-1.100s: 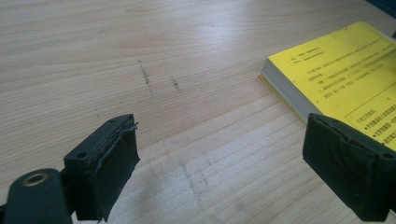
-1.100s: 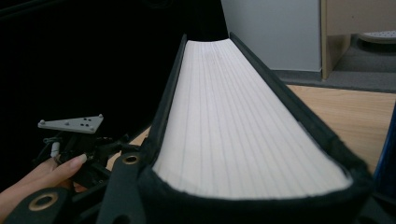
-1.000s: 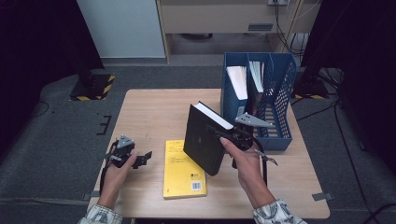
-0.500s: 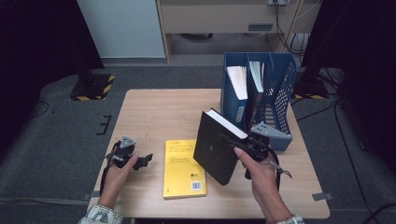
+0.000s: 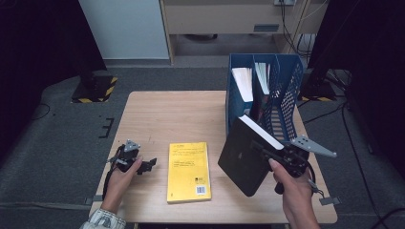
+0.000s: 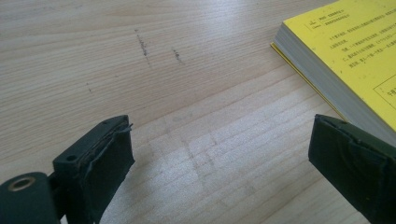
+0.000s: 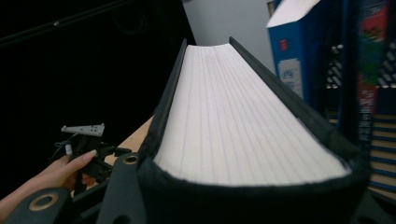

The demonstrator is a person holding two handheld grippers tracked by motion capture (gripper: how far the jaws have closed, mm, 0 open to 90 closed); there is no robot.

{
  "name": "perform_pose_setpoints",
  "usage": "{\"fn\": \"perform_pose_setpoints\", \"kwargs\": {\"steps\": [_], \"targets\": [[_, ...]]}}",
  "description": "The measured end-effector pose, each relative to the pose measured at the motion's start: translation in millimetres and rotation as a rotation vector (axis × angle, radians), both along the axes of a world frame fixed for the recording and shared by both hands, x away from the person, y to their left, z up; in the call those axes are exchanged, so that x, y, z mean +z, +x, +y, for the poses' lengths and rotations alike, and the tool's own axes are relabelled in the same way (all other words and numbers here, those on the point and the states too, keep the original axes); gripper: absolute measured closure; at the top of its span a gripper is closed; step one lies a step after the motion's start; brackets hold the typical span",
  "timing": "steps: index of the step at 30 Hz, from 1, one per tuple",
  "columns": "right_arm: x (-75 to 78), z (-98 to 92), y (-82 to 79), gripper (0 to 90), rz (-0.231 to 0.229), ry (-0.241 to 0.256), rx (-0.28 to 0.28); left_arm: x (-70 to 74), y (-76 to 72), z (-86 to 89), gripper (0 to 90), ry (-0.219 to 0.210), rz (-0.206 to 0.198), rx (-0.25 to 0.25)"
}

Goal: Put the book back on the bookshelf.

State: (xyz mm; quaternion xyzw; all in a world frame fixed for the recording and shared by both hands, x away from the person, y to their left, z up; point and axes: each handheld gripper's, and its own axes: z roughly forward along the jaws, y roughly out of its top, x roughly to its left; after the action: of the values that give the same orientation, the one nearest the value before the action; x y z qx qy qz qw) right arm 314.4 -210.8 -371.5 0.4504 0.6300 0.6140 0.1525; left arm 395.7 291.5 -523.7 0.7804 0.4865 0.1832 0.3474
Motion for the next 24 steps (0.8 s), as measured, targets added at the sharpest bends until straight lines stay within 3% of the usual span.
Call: {"fn": "perform_pose_setpoints", "kwargs": {"steps": [15, 24], "targets": [[20.4, -46.8, -6.7, 53.3, -0.018, 0.036, -0.128, -2.5, -0.4, -1.0, 5.8, 0.006, 0.016, 0.003], [32.6, -69.9, 6.2, 53.3, -0.017, 0.062, -0.199, -3.9, -0.7, -2.1, 5.8, 0.013, 0.023, 0.001]]}}
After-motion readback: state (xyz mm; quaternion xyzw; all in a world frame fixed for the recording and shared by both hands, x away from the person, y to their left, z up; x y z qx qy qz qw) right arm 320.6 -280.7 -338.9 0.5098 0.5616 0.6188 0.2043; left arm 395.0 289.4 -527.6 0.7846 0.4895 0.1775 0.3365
